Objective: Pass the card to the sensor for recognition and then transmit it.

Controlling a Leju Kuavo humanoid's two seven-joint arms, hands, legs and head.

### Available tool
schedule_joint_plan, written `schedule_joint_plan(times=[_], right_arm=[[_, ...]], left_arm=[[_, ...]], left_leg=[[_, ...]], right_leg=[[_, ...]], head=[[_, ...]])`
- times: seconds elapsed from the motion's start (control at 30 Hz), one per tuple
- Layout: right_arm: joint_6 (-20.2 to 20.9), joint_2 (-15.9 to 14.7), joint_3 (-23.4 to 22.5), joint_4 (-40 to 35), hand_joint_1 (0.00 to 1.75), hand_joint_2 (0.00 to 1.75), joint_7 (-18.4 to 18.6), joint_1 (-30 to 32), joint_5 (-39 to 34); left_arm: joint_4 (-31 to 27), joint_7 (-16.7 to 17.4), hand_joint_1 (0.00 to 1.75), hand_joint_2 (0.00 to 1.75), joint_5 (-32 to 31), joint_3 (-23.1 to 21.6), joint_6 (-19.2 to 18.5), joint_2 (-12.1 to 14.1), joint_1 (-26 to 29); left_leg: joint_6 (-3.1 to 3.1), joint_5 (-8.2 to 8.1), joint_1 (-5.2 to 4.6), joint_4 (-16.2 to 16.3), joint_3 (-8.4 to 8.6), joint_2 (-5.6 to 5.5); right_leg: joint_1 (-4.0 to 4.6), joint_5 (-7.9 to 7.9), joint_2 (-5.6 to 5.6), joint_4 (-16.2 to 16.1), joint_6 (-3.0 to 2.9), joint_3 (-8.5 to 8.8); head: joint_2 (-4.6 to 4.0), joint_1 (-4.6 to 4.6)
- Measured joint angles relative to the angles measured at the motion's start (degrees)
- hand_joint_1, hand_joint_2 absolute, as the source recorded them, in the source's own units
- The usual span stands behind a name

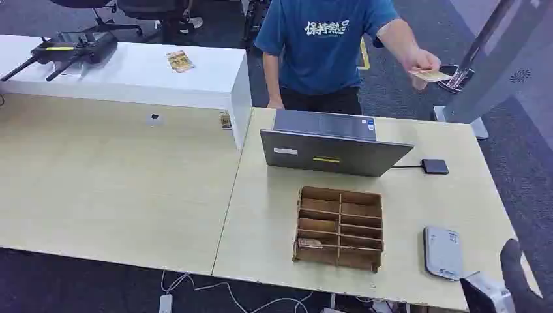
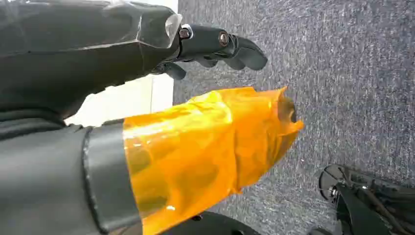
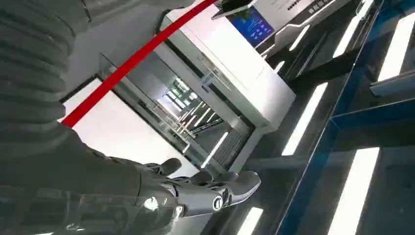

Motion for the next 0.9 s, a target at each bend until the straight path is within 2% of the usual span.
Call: schedule_joint_plan(times=[0.1, 0.17, 0.2, 0.3, 0.4, 0.57, 0.7, 0.9], right_arm=[[2.0, -9.0, 5.8, 5.0, 0.00, 1.75, 12.5, -8.0, 4.6], [3.3, -12.4, 7.9, 7.8, 0.00, 1.75, 15.4, -13.8, 6.5], [4.2, -15.6, 9.8, 10.7, 0.00, 1.75, 16.8, -15.8, 7.3], [4.5, -20.0, 12.4, 14.2, 0.00, 1.75, 17.7, -19.8, 7.5], [4.2, -22.6, 14.0, 16.5, 0.00, 1.75, 20.1, -22.1, 10.8], [6.2, -26.5, 16.2, 23.5, 0.00, 1.75, 22.5, -30.6, 16.2], [8.6, -27.2, 18.6, 27.4, 0.00, 1.75, 23.3, -36.3, 18.0], [10.4, -27.3, 22.1, 30.8, 0.00, 1.75, 24.1, -40.8, 19.7]], left_arm=[[0.0, 0.6, 0.00, 0.00, -1.2, -0.8, -0.6, 0.3, -0.2], [0.0, 0.6, 0.00, 0.00, -1.6, -1.3, -0.9, 0.5, -0.4], [0.0, 0.7, 0.00, 0.00, -1.8, -1.5, -1.1, 0.6, -0.5], [0.0, 0.8, 0.00, 0.00, -1.9, -1.9, -1.2, 0.8, -0.4], [0.0, 0.7, 0.00, 0.00, -2.2, -2.3, -1.3, 0.9, -0.4], [0.0, 0.6, 0.00, 0.00, -2.9, -3.1, -1.9, 1.1, -0.5], [0.0, 0.6, 0.00, 0.00, -3.0, -3.1, -2.3, 1.2, -0.5], [0.0, 0.6, 0.00, 0.00, -3.0, -3.2, -3.0, 1.4, -0.5]], left_leg=[[0.15, 0.12, -0.01, 0.0, -0.01, 0.07], [0.17, 0.15, -0.05, 0.1, 0.00, 0.06], [0.15, 0.22, -0.06, 0.1, -0.01, -0.02], [0.13, 0.29, -0.07, 0.1, -0.07, -0.18], [0.12, 0.27, -0.07, 0.1, -0.13, -0.17], [0.11, 0.28, -0.06, 0.1, -0.16, -0.13], [0.08, 0.30, -0.06, 0.1, -0.15, -0.13], [0.08, 0.30, -0.05, 0.1, -0.19, -0.16]], right_leg=[[-0.06, 0.17, 0.04, 0.0, 0.08, -0.04], [-0.09, 0.25, 0.02, 0.0, 0.10, -0.05], [-0.08, 0.25, -0.05, 0.0, 0.10, -0.04], [-0.07, 0.25, -0.20, 0.0, 0.10, -0.03], [-0.04, 0.25, -0.16, 0.0, 0.10, -0.08], [-0.03, 0.25, -0.11, 0.0, 0.09, -0.14], [-0.03, 0.25, -0.12, 0.0, 0.09, -0.14], [-0.01, 0.25, -0.16, 0.0, 0.09, -0.15]], head=[[0.00, 0.00], [0.00, 0.00], [0.00, 0.00], [0.00, 0.00], [0.00, -0.02], [0.00, 0.00], [0.00, 0.00], [0.00, 0.00]])
